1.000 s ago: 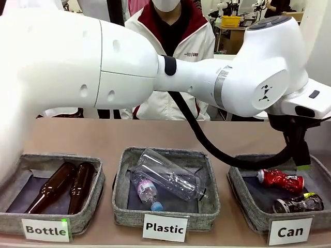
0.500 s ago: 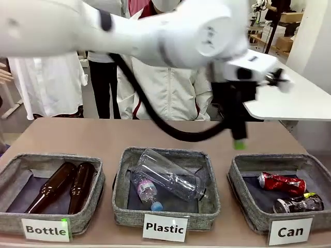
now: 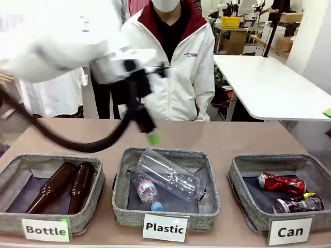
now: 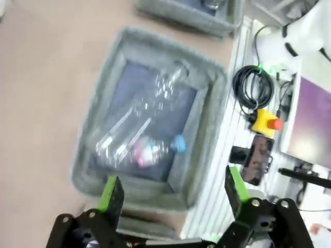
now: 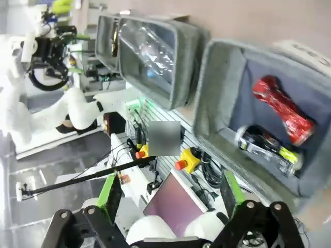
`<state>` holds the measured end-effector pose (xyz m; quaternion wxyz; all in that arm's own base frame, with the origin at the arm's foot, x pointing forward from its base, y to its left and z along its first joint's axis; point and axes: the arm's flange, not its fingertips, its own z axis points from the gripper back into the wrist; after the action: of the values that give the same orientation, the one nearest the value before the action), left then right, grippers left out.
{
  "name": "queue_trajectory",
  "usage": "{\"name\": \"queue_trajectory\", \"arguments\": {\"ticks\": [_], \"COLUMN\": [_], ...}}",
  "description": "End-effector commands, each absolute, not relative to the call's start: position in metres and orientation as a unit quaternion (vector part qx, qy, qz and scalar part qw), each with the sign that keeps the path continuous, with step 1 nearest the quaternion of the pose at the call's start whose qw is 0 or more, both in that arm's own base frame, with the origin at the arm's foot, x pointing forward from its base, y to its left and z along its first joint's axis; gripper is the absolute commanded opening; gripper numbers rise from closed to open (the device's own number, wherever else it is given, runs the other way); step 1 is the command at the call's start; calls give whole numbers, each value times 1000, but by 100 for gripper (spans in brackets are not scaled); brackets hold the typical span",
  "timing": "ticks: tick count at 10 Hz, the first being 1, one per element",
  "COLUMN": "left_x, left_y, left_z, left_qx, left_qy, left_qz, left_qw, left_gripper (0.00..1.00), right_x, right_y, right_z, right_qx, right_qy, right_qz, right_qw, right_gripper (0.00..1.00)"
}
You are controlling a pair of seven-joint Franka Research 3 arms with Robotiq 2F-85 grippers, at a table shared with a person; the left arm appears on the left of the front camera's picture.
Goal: Sort the can waste into the basket.
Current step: Pick up the can waste from the table and place it in the right Fabric basket.
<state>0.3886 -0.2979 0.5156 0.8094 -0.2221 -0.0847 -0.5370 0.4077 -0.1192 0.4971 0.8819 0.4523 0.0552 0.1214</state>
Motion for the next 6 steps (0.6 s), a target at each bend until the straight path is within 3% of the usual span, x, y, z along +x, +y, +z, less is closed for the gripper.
{"name": "queue_trajectory", "arguments": {"ticks": [1, 4, 5, 6], "left_x": [371, 382, 383, 376], "left_y": [-217, -114, -76, -42], "left_z": [496, 459, 439, 422], "left_qx": [-301, -480, -538, -602], "left_qy": [-86, -109, -132, -174], "left_qz": [-461, -209, -76, 15], "left_qw": [830, 845, 829, 779], "left_gripper": [100, 100, 100, 100], "right_x": [420, 445, 454, 457], "right_y": [-78, -51, -52, -55], "right_z": [493, 478, 470, 465], "right_qx": [502, 588, 607, 608], "right_qy": [57, 100, 101, 107], "right_qz": [89, 10, -31, -26], "right_qw": [858, 802, 787, 786], "right_gripper": [100, 100, 100, 100]}}
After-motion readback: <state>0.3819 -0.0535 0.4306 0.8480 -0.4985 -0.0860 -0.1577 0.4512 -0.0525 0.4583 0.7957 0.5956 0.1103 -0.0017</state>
